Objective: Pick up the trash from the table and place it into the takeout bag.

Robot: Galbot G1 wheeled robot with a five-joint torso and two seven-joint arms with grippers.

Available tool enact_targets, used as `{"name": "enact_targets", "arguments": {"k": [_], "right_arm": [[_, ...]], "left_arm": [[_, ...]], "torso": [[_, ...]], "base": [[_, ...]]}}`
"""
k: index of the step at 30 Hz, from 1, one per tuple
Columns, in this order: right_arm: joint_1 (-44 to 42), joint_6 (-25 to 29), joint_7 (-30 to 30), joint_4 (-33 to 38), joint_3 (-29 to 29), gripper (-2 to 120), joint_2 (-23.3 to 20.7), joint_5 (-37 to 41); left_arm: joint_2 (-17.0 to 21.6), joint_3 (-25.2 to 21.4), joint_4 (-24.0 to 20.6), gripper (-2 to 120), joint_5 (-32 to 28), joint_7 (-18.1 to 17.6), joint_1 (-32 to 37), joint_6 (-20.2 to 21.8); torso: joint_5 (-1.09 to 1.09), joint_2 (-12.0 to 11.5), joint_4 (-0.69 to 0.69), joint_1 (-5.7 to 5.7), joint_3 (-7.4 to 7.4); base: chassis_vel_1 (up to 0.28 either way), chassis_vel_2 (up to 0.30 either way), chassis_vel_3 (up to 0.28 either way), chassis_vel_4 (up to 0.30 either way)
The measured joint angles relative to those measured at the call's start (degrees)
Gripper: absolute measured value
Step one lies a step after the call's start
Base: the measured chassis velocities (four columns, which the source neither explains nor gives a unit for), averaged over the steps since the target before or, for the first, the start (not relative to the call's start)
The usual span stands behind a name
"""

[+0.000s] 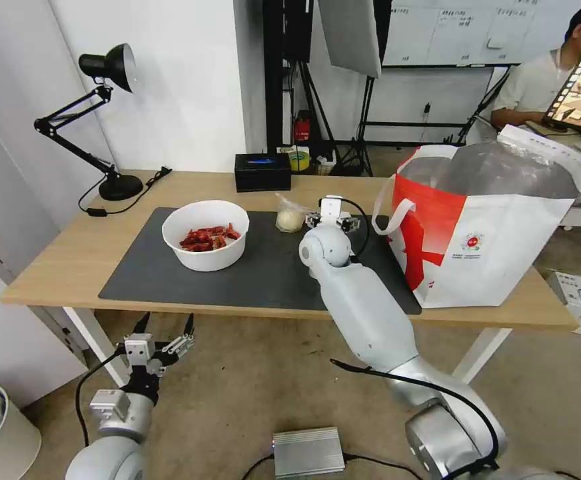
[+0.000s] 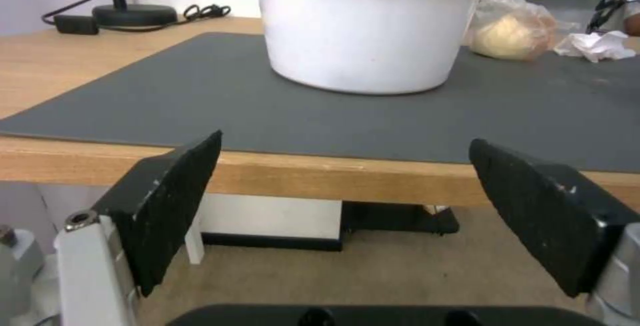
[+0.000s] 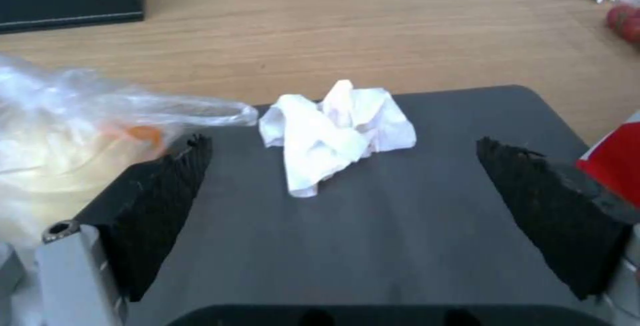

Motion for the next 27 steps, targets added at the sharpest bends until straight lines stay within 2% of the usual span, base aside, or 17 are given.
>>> {"name": "enact_targets", "arguments": {"k": [17,27], "right_arm": [[4.61,2.17,-7.34,-7.41,0.84,100,-0.04,-1.95],[8.36,4.06,-11.39,-14.12,1.03,100,-0.04,-3.18]], "left_arm": [[-0.02,0.42,0.21,100,0.02,-0.01,-0.34,-0.06],[-0.11,0.73,0.23,100,0.08,-0.02,-0.31,-0.12]], "torso": [[0.0,0.0,0.0,0.0,0.0],[0.0,0.0,0.0,0.0,0.0]], "base": [[0.0,0.0,0.0,0.0],[0.0,0.0,0.0,0.0]]}}
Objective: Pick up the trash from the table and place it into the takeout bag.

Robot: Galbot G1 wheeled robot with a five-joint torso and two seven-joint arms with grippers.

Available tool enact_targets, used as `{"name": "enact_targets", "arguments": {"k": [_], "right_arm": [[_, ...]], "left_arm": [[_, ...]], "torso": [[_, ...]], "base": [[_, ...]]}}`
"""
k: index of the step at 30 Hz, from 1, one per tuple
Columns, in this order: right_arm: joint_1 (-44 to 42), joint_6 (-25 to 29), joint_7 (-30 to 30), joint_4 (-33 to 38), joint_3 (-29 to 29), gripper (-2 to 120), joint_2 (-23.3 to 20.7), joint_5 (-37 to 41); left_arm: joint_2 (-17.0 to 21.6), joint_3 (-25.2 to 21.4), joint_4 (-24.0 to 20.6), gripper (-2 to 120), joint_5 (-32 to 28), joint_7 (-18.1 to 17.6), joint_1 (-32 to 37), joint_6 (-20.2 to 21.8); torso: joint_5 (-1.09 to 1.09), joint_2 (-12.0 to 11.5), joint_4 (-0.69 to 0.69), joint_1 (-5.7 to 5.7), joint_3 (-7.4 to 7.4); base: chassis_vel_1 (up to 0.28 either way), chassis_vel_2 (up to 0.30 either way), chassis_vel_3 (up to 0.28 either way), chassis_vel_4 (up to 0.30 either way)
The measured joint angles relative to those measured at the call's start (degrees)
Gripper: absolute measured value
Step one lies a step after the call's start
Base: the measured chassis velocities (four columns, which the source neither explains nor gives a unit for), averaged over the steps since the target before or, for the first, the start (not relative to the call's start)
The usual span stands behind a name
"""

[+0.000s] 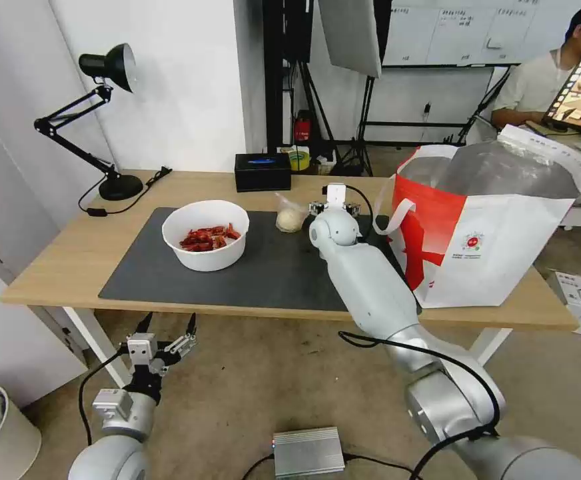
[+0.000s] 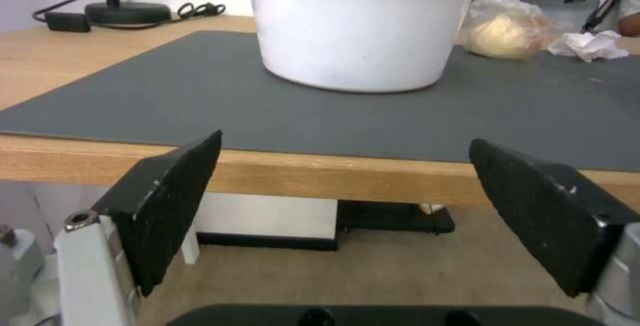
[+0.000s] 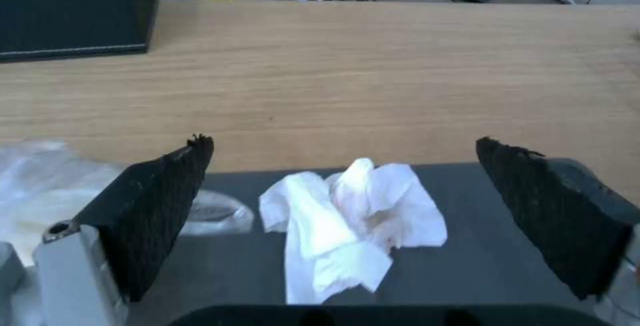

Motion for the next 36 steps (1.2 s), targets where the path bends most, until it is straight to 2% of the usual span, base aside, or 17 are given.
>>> {"name": "enact_targets", "arguments": {"k": [21,36], "right_arm": [[4.23,0.89,-3.11,-9.76,0.94,100,-0.02,-3.3],[4.26,0.49,-4.35,-11.48,1.22,100,-0.22,-4.56]], "left_arm": [[-0.37,0.29,-0.42,100,0.48,-0.07,0.7,-0.03],[-1.04,0.45,-0.71,100,1.24,-0.08,1.55,-0.24]], "torso": [[0.0,0.0,0.0,-0.01,0.0],[0.0,0.0,0.0,-0.01,0.0]], "base": [[0.0,0.0,0.0,0.0],[0.0,0.0,0.0,0.0]]}}
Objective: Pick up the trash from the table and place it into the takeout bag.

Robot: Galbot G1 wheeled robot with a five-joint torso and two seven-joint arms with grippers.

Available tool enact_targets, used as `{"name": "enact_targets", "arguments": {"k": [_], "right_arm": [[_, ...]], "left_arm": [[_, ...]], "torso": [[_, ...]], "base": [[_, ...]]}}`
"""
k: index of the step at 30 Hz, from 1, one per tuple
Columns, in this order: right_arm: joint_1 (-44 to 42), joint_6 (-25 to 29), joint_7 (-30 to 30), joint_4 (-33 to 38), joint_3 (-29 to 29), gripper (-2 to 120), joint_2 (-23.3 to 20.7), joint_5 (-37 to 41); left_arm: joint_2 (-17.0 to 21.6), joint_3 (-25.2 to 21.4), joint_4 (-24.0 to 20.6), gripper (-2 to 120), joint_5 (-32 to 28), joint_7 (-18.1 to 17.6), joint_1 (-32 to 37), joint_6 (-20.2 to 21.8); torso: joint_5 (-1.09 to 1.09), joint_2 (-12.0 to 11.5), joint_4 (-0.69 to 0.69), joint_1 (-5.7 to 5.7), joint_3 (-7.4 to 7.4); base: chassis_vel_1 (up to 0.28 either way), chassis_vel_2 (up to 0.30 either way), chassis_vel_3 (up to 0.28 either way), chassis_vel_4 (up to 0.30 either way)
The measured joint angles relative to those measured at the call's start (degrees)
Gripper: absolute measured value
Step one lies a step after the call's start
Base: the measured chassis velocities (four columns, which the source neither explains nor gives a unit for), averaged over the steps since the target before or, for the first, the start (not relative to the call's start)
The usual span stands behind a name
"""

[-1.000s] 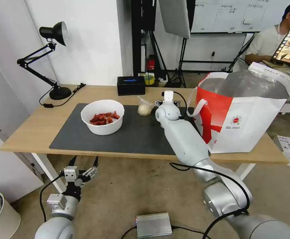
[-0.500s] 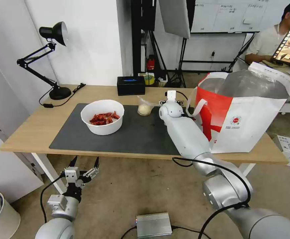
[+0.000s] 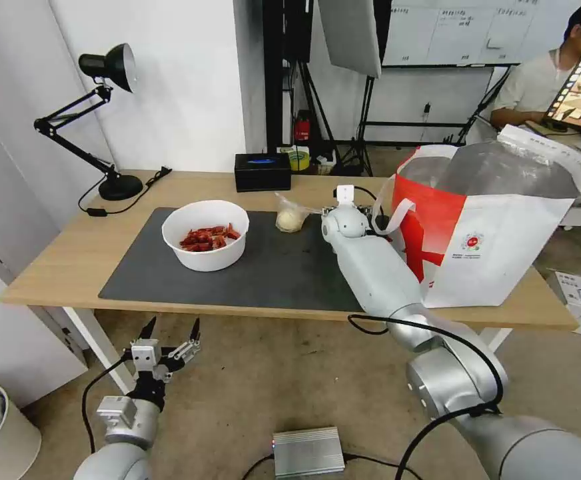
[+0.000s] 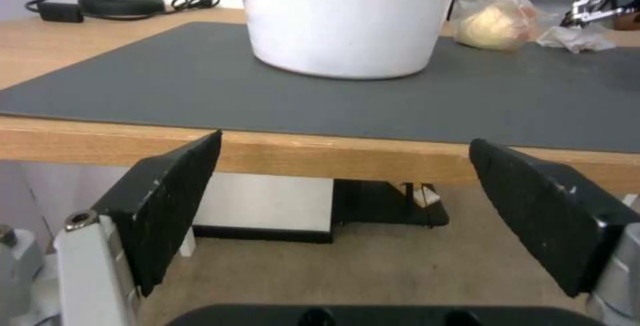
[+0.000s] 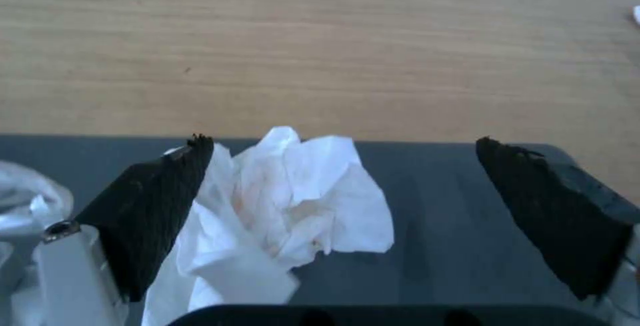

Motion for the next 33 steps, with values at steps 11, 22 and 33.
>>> {"name": "enact_targets", "arguments": {"k": [11,22,33], "right_arm": [[0.06,-1.29,-4.1,-1.51,-0.26,100,-0.04,-0.62],[0.19,-1.2,-6.29,-1.75,-0.42,100,0.15,-0.98],[-0.17,-1.18,-6.5,-1.06,-0.53,100,0.04,-0.93]], "left_arm": [[-0.59,0.32,-0.11,100,0.62,-0.04,0.29,-0.03],[-0.87,0.87,0.29,100,0.73,-0.05,-0.03,-0.13],[-0.87,1.1,0.33,100,0.95,-0.05,0.03,-0.13]], "torso": [[0.0,0.0,0.0,0.0,0.0],[-0.01,0.0,0.0,0.0,0.0],[0.0,0.0,0.0,0.0,0.0]], "base": [[0.0,0.0,0.0,0.0],[0.0,0.0,0.0,0.0],[0.0,0.0,0.0,0.0]]}}
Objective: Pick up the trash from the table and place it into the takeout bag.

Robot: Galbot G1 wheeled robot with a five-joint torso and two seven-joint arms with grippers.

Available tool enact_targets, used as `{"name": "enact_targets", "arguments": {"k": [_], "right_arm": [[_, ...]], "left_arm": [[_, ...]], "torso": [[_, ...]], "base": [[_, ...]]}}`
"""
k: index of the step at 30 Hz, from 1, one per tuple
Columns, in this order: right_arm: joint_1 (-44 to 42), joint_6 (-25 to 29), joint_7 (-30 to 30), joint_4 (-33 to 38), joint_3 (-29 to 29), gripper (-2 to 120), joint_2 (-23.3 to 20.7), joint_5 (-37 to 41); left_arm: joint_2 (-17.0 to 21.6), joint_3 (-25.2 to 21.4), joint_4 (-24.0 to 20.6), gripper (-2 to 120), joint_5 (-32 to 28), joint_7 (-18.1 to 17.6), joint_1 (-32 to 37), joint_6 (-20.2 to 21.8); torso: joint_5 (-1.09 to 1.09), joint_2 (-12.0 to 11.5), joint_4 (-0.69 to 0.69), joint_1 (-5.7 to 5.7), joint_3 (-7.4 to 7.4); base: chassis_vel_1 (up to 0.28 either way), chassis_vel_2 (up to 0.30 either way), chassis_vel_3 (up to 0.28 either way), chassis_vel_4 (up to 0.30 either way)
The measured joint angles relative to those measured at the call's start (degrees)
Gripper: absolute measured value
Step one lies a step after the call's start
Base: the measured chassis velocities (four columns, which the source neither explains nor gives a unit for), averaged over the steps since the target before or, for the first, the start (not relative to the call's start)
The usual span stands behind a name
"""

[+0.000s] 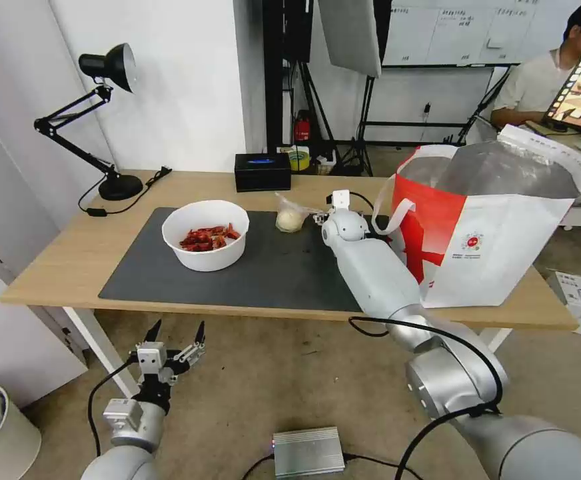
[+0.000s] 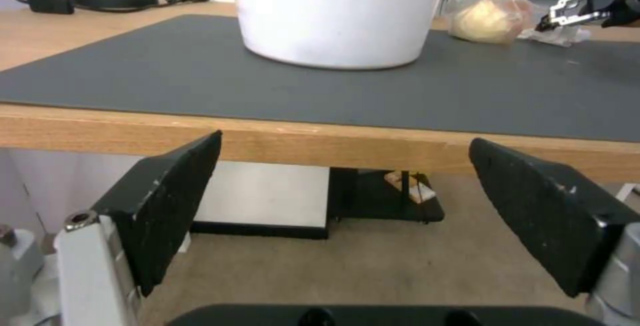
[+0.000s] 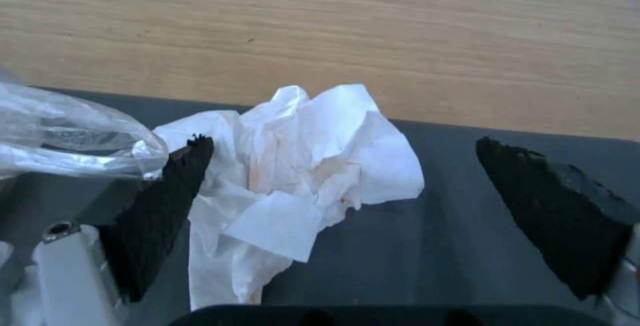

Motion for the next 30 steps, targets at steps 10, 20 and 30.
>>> {"name": "enact_targets", "arguments": {"k": [10,20,30], "right_arm": [[-0.1,-0.15,-0.01,0.91,-0.61,100,-0.07,0.25],[-0.03,-0.16,-0.84,1.44,-1.18,100,-0.02,0.31],[-0.61,-1.18,-0.21,3.39,-2.47,100,-0.01,0.38]], "left_arm": [[0.21,0.06,0.0,100,0.01,-0.03,0.01,0.0],[0.27,0.51,0.37,100,0.01,-0.04,-0.3,-0.02],[-0.02,1.29,1.22,100,0.43,-0.04,-0.65,-1.03]], "torso": [[0.0,0.0,0.0,0.0,0.0],[0.0,0.0,0.0,0.0,0.0],[0.0,0.0,0.0,0.0,0.0]], "base": [[0.0,0.0,0.0,0.0],[0.0,0.0,0.0,0.0],[0.0,0.0,0.0,0.0]]}}
